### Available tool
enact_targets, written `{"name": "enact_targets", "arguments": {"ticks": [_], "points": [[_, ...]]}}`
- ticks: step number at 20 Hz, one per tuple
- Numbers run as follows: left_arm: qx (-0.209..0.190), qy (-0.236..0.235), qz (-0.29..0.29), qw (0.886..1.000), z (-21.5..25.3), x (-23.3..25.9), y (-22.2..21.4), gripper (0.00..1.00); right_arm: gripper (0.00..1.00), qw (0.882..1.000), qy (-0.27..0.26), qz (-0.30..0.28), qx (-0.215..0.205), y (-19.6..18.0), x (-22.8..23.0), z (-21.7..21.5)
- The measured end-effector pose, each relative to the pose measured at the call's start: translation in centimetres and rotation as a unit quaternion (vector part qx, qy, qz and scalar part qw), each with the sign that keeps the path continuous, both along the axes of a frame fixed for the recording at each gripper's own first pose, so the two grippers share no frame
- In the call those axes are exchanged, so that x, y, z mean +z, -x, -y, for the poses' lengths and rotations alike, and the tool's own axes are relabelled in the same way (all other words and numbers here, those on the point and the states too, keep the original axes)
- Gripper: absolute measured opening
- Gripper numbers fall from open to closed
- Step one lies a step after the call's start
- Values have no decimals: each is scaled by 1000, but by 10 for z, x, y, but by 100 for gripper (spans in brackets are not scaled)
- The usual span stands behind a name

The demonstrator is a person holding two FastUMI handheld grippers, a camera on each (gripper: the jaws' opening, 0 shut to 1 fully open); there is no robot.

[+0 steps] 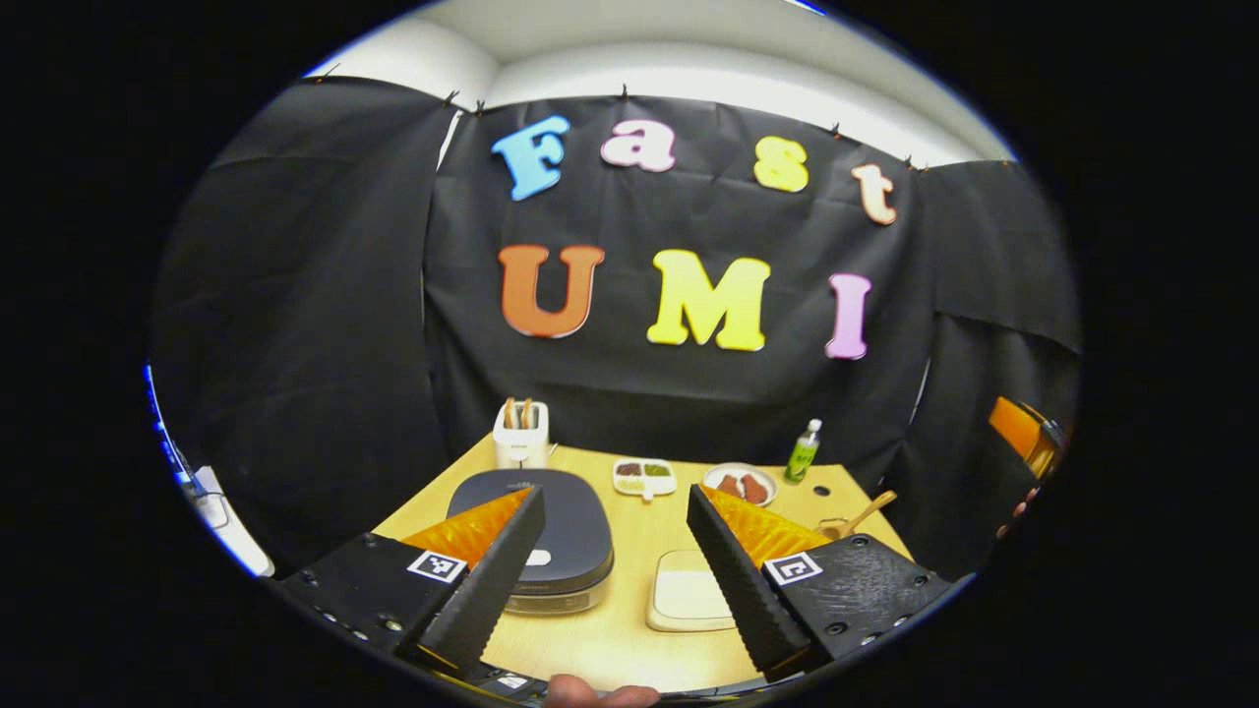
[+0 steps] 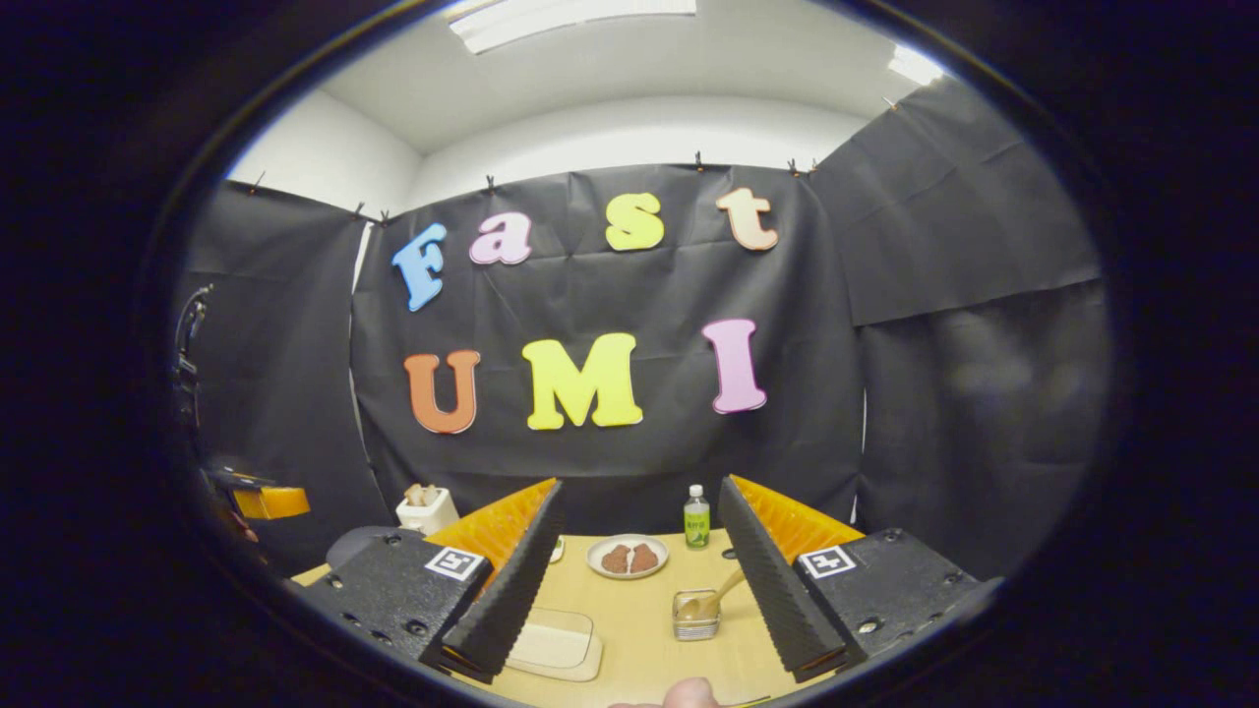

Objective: Close the left gripper, press the button to open the rice cooker; take a wooden spoon from the chopstick holder with the right hand, scoop a spoonful of rice and pour it into the rice cooker, then put the wooden spoon back into the chopstick holder.

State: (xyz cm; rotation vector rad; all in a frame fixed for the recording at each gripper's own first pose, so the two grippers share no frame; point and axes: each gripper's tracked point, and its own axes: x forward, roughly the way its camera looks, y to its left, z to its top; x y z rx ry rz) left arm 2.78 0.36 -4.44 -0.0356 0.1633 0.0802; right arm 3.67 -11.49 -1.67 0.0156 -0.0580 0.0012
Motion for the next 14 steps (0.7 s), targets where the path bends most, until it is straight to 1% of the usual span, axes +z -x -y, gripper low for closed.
{"name": "enact_targets", "arguments": {"ticks": [1,2,3,6,9,14], "points": [[-8,0,23,1000,5,12,12,94,100,1000,1,5,-2,13,6,-3],[-13,-2,41,999,10,21,22,94,93,1000,0,11,-6,26,12,-7],[-19,-2,54,998,14,25,33,94,100,1000,0,16,-9,39,15,-10],[-41,-14,77,996,28,30,63,94,100,1000,6,20,-21,76,15,-17],[-49,-25,91,994,29,36,87,94,100,1000,7,6,-22,105,2,-28],[-57,-34,104,992,31,39,112,94,100,1000,18,-8,-21,129,-13,-42]]}}
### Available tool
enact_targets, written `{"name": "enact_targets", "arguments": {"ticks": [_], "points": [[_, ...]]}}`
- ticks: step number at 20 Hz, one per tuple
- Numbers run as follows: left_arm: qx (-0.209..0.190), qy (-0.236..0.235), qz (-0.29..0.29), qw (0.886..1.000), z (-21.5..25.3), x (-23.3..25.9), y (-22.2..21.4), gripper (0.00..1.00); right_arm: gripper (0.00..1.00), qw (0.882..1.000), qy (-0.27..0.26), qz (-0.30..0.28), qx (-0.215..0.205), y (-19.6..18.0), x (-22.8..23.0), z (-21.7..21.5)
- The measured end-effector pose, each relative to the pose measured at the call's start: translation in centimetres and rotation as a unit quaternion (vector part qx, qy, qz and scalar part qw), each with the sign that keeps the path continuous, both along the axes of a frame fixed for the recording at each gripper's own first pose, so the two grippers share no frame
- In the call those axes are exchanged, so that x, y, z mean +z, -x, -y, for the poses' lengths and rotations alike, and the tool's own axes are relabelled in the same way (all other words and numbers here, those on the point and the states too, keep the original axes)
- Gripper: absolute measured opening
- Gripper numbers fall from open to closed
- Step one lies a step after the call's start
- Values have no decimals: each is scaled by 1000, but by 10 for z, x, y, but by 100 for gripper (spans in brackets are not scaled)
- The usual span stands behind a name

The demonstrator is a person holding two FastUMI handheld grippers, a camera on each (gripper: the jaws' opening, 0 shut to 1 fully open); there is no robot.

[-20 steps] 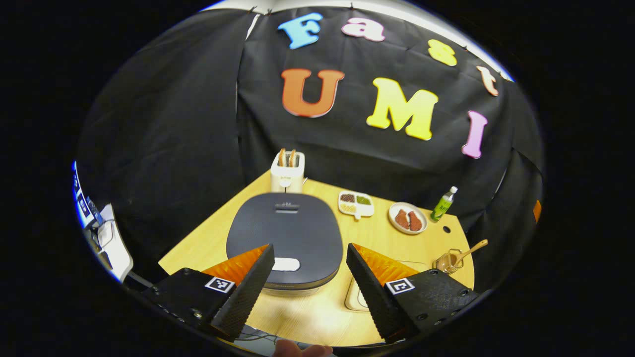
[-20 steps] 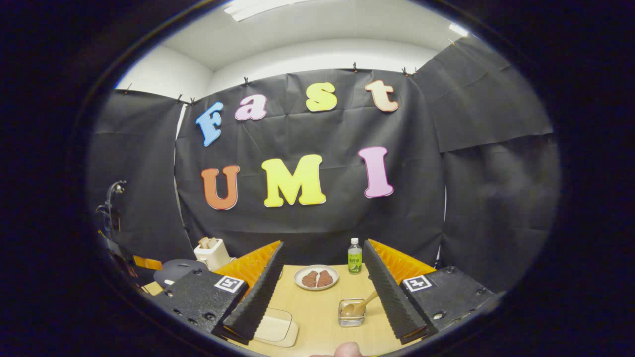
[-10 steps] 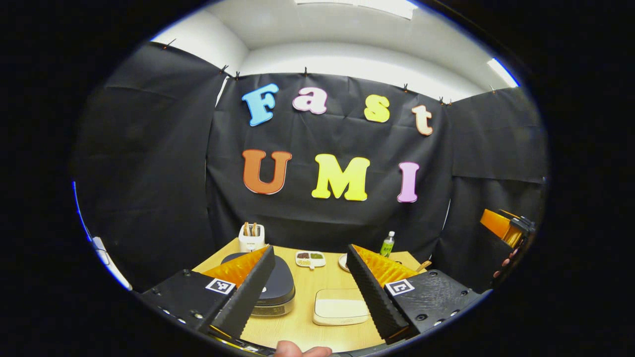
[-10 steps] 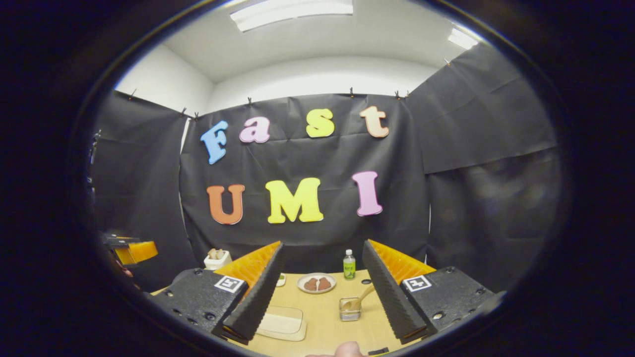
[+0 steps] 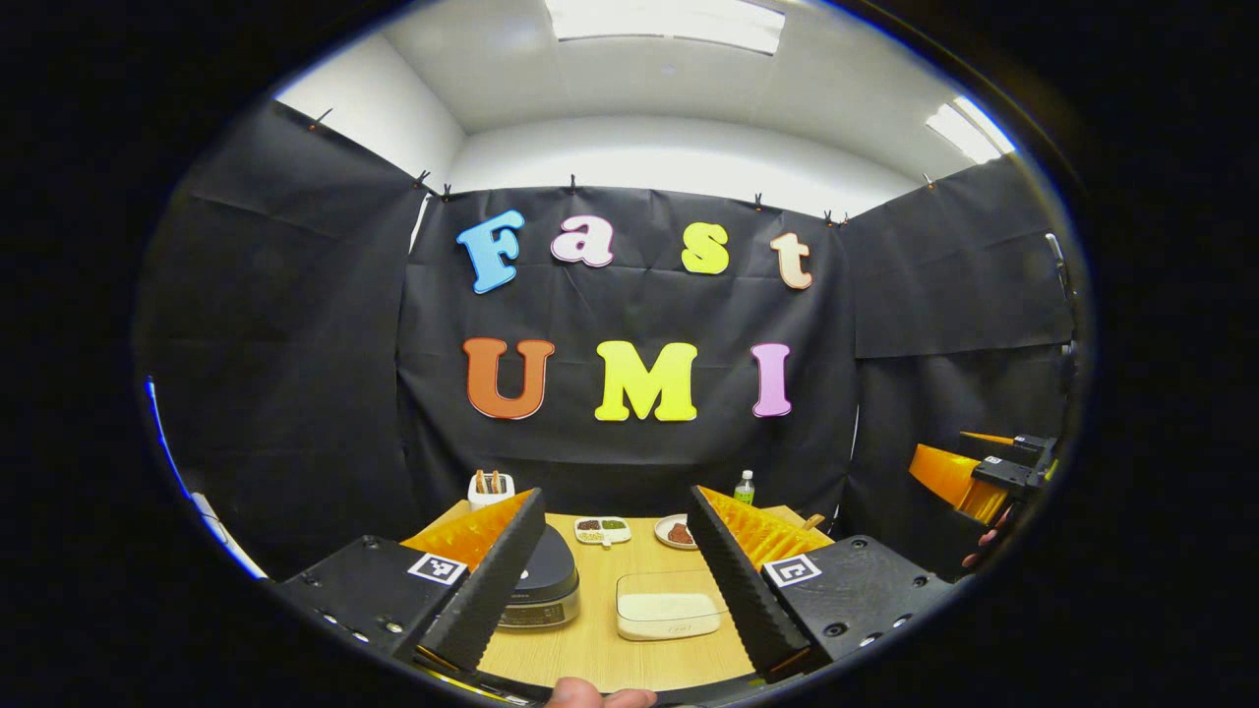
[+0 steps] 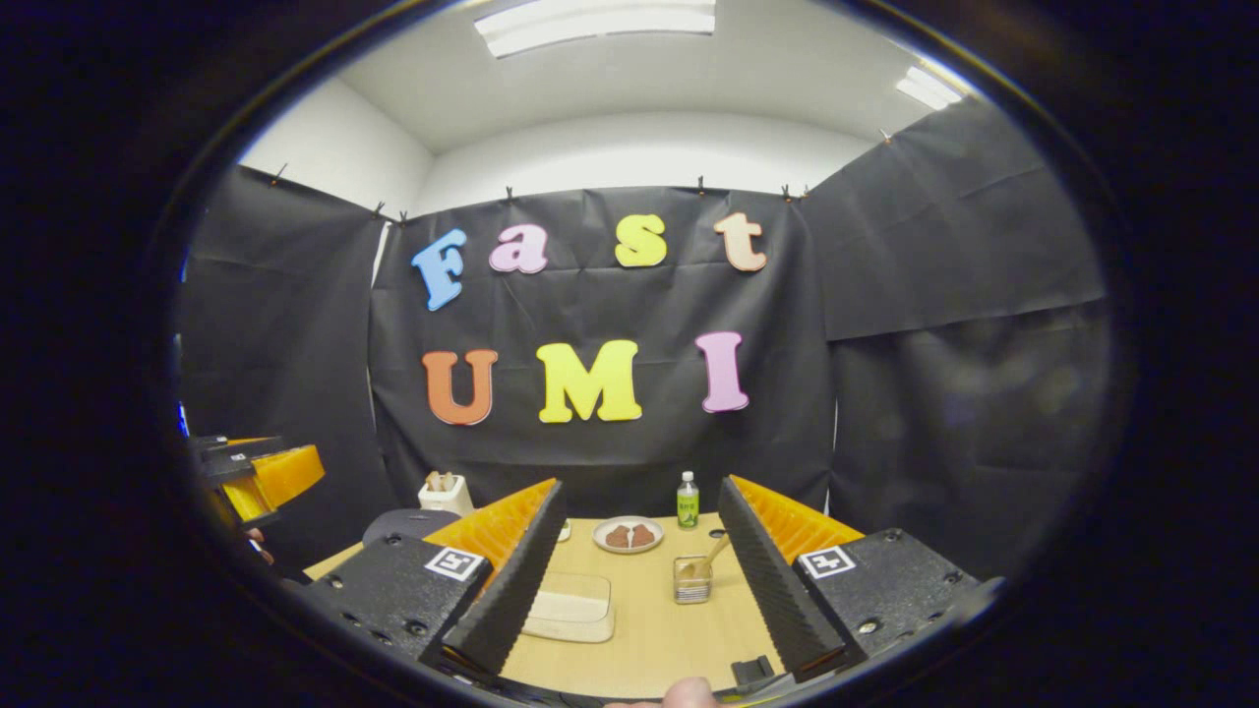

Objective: Close the left gripper, press the button to open the rice cooker; take a wooden spoon from the chopstick holder with the right hand, scoop a spoonful of rice and pour it into the rice cooker, then put the wooden spoon back into the chopstick holder.

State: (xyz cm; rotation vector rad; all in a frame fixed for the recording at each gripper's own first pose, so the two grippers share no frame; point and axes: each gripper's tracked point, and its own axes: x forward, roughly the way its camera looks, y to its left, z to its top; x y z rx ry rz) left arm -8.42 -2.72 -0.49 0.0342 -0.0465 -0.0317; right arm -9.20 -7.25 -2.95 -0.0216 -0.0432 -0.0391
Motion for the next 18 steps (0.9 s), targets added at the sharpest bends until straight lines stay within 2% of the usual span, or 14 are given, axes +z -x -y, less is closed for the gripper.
{"name": "enact_targets", "arguments": {"ticks": [1,3,4,5,6,10,11,12,14,15,16,17,18], "points": [[2,3,-1,1000,0,-2,3,94,93,1000,2,-2,-1,3,-4,-1],[0,6,3,1000,-2,-1,13,94,93,1000,-2,-2,-4,8,-5,-3],[-2,6,2,1000,-1,-1,14,94,100,1000,-6,-4,-5,9,-5,-4],[-4,5,2,1000,-1,1,10,94,94,1000,-9,-7,-5,10,-9,-5],[-4,7,4,1000,-1,4,11,94,100,1000,-10,-12,-4,11,-11,-6],[0,9,11,1000,-7,9,12,94,100,1000,-16,-12,-1,8,-9,-12],[0,5,12,1000,-7,9,13,94,93,1000,-16,-11,0,7,-9,-14],[1,2,15,1000,-8,10,12,94,100,1000,-14,-10,-1,7,-10,-14],[0,-3,19,1000,-8,10,8,94,100,1000,-11,-12,1,5,-12,-16],[-1,-5,18,1000,-7,10,7,94,93,1000,-10,-18,3,3,-15,-18],[-1,-6,17,1000,-8,9,7,94,100,1000,-10,-20,4,2,-16,-17],[-5,-5,17,1000,-5,9,6,94,100,1000,-11,-17,2,0,-13,-16],[-5,-7,20,1000,-4,10,4,94,94,1000,-11,-16,-2,-1,-14,-14]]}}
